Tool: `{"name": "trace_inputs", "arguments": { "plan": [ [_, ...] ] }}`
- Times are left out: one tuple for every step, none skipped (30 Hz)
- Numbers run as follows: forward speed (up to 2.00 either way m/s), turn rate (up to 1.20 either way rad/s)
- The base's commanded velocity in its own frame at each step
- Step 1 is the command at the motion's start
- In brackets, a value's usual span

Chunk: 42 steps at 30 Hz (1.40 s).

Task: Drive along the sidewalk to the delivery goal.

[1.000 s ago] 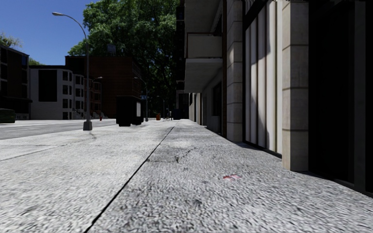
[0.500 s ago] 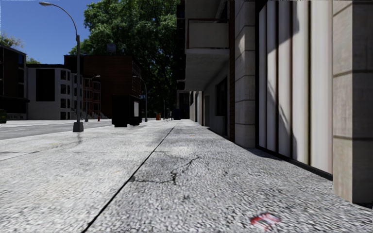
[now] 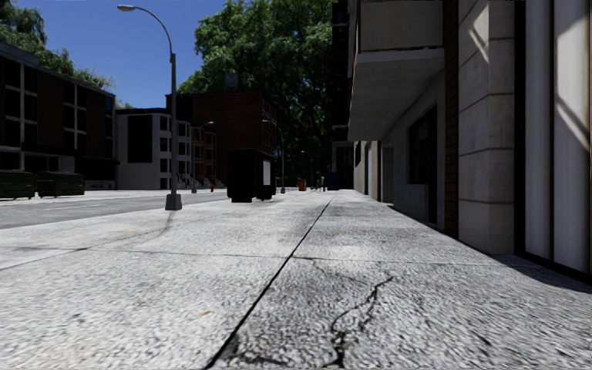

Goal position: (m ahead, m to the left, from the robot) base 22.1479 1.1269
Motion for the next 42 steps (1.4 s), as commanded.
{"name": "trace_inputs", "arguments": {
  "plan": [
    [2.0,0.02],
    [2.0,0.02],
    [2.0,0.02],
    [2.0,0.02],
    [2.0,0.01],
    [2.0,0.0],
    [2.0,0.0],
    [2.0,0.0],
    [2.0,0.0],
    [2.0,0.0],
    [2.0,0.0],
    [2.0,0.0],
    [2.0,0.0],
    [2.0,0.0],
    [2.0,0.0],
    [2.0,0.0],
    [2.0,0.0],
    [2.0,0.0],
    [2.0,0.0],
    [2.0,0.0],
    [2.0,0.0],
    [2.0,0.0],
    [2.0,0.0],
    [2.0,0.0],
    [2.0,0.0],
    [2.0,0.0],
    [2.0,0.0],
    [2.0,0.0],
    [2.0,0.0],
    [2.0,0.0],
    [2.0,0.0],
    [2.0,0.0],
    [2.0,0.0],
    [2.0,0.0],
    [2.0,0.0],
    [2.0,0.0],
    [2.0,0.0],
    [2.0,0.0],
    [2.0,0.0],
    [2.0,0.0],
    [2.0,0.0],
    [2.0,0.0]
  ]
}}
